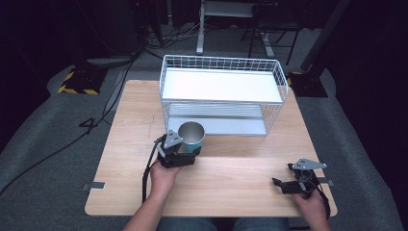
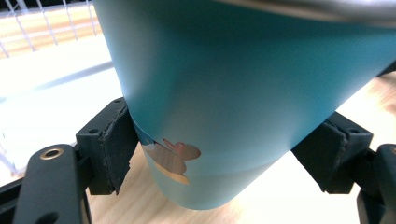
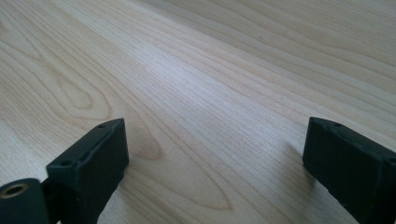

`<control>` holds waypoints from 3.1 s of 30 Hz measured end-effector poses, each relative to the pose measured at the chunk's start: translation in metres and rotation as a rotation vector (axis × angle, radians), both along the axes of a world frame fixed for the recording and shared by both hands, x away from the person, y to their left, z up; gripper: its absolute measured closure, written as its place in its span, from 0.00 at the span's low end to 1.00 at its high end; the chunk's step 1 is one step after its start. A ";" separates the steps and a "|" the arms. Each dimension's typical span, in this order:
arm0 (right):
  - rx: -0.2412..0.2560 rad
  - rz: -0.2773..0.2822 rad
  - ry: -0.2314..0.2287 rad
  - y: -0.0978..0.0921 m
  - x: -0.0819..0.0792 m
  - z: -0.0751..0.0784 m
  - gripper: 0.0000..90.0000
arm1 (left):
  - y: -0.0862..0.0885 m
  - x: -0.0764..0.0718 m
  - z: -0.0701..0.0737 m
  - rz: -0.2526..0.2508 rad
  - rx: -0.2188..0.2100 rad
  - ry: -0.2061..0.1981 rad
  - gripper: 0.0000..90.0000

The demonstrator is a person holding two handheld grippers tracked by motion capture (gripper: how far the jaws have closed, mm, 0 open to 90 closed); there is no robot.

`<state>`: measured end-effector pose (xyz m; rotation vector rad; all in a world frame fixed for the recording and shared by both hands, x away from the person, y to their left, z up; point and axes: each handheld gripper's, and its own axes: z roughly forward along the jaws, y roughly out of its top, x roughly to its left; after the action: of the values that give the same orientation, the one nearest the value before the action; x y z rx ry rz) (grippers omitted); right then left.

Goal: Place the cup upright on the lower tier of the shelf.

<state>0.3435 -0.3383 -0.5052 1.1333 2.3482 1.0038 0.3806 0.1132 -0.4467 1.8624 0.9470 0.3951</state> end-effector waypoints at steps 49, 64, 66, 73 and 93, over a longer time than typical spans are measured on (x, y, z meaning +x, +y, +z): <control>-0.004 -0.011 -0.001 0.001 0.001 0.000 0.08 | -0.094 0.099 -0.012 0.188 -0.058 -0.019 0.23; -0.004 -0.010 -0.001 0.001 0.001 0.000 0.08 | -0.100 0.124 -0.025 0.283 -0.056 -0.037 0.23; -0.004 -0.010 -0.002 0.001 0.001 0.000 0.08 | -0.103 0.126 -0.026 0.292 -0.055 -0.039 0.23; -0.004 -0.010 -0.001 0.001 0.001 0.000 0.08 | -0.112 0.134 -0.029 0.297 -0.044 -0.039 0.23; -0.004 -0.010 -0.001 0.001 0.001 0.000 0.08 | -0.112 0.136 -0.038 0.318 0.007 -0.044 0.23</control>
<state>0.3441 -0.3377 -0.5053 1.1414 2.3402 0.9959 0.5166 0.0008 -0.4849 1.7036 1.2163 0.6277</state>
